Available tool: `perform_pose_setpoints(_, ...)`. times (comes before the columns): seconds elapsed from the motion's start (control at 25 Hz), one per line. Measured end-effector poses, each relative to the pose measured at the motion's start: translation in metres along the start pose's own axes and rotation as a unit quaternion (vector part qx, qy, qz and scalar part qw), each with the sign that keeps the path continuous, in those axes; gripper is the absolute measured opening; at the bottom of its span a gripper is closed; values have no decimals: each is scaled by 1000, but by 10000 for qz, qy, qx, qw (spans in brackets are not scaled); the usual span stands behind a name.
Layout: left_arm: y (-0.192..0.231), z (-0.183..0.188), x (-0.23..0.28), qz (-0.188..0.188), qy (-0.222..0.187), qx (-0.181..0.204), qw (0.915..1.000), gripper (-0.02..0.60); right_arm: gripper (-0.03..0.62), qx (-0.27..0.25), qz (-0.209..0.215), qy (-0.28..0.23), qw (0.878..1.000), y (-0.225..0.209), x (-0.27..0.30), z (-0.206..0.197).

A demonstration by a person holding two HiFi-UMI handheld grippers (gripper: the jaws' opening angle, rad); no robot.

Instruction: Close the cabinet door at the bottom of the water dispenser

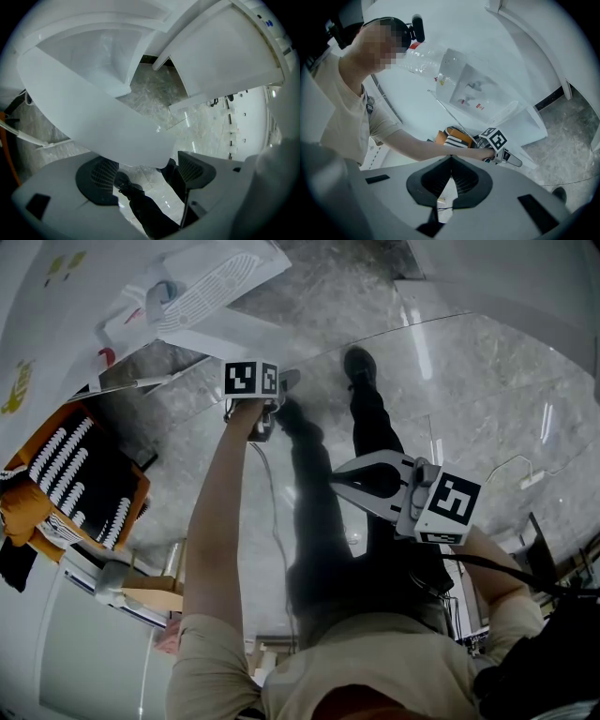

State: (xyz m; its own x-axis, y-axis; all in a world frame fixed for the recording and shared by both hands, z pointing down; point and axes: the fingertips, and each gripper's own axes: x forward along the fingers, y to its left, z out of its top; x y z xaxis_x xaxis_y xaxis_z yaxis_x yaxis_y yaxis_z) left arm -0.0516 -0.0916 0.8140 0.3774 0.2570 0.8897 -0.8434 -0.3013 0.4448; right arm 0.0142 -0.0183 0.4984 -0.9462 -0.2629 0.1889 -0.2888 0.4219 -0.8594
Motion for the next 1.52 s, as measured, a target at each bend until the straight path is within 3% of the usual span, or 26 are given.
perform_pose_setpoints(0.44,-16,28,-1,-120,-515,257,9983,357,14,9,-20,46,10000,0,0,-2)
perform_pose_setpoints(0.92,-23,45,0,26,-715,854,9938,357,14,32,-84,1,10000,-4,0,2)
perform_pose_setpoints(1.52,-28,76,-3,217,-977,1271,9868,357,14,66,-119,-1,9999,-9,-1,6)
